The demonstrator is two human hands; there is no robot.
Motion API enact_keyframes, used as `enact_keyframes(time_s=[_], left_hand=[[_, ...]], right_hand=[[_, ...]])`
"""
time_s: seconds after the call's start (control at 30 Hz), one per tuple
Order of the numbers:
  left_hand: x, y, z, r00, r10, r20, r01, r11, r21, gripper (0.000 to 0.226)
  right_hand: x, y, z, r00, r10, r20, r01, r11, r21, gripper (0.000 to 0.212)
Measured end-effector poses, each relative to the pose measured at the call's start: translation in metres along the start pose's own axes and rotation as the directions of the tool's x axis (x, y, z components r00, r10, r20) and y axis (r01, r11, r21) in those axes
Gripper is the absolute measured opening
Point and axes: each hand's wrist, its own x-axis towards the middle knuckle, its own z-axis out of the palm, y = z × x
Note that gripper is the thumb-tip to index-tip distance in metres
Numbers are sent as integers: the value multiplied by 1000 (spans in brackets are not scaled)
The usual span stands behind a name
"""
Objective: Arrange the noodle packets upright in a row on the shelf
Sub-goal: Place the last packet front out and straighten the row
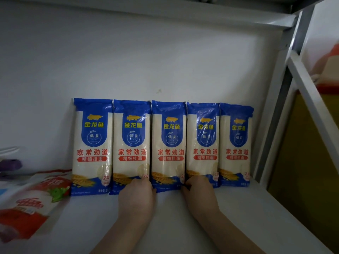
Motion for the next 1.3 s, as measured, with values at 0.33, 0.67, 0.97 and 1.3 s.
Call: enact_keyframes(time_s=[0.33,0.67,0.97,1.3], left_hand=[[-31,63,-35,939,309,150,-280,942,-187,27],[-23,160,9,868,362,340,-156,849,-506,50],[-23,156,17,902,367,225,-255,877,-408,38],[-30,146,11,891,391,229,-303,890,-340,53]], right_hand=[[4,63,-107,873,393,-288,-252,871,422,23],[46,99,-112,890,453,42,-449,858,250,35],[51,105,-100,906,422,-29,-398,873,283,31],[48,104,-102,905,426,-2,-415,881,226,37]])
